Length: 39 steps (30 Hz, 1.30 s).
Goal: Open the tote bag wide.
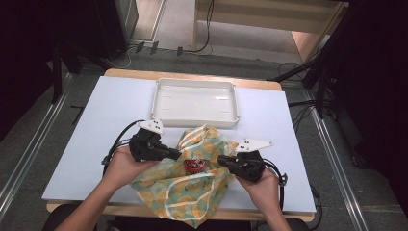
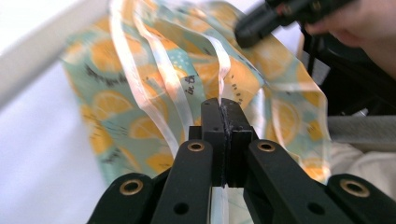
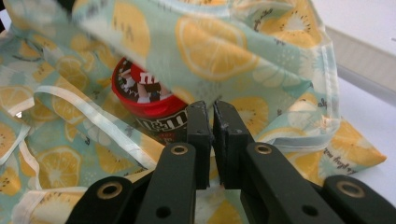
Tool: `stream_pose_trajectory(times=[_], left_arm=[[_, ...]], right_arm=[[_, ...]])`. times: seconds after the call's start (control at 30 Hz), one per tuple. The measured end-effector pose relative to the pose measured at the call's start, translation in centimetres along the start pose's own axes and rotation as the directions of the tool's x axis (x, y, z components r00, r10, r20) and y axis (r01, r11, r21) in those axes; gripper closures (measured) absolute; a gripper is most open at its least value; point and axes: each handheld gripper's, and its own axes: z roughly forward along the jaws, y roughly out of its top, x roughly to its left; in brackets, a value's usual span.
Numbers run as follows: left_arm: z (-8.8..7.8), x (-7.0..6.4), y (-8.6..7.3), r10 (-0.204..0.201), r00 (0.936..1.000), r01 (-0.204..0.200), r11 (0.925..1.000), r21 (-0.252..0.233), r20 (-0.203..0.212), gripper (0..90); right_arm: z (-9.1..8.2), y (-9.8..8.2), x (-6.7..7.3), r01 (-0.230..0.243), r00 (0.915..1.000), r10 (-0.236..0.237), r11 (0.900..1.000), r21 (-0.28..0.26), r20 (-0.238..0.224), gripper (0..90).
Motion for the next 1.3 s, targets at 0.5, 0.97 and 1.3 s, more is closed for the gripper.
stream_pose_trajectory(times=[0.5, 0.97, 1.3], left_arm=[[-0.9, 5.5, 1.0, -0.093, 0.9915, 0.088, 0.9942, -0.062, -0.090, 90.0], [0.4, 9.1, -0.4, -0.176, 0.9807, 0.169, 0.9824, -0.079, -0.086, 90.0], [-1.2, 8.4, -0.1, -0.163, 0.9793, 0.153, 0.9843, -0.089, -0.120, 63.7]], right_arm=[[0.0, -2.0, 0.0, -0.021, 0.9998, 0.021, 0.999, 0.039, 0.004, 85.9], [0.2, -3.2, -0.1, -0.036, 0.9992, 0.035, 0.997, 0.069, 0.019, 85.7], [-1.2, -1.4, 0.1, -0.015, 0.9998, 0.015, 1.000, 0.001, 0.016, 80.3]])
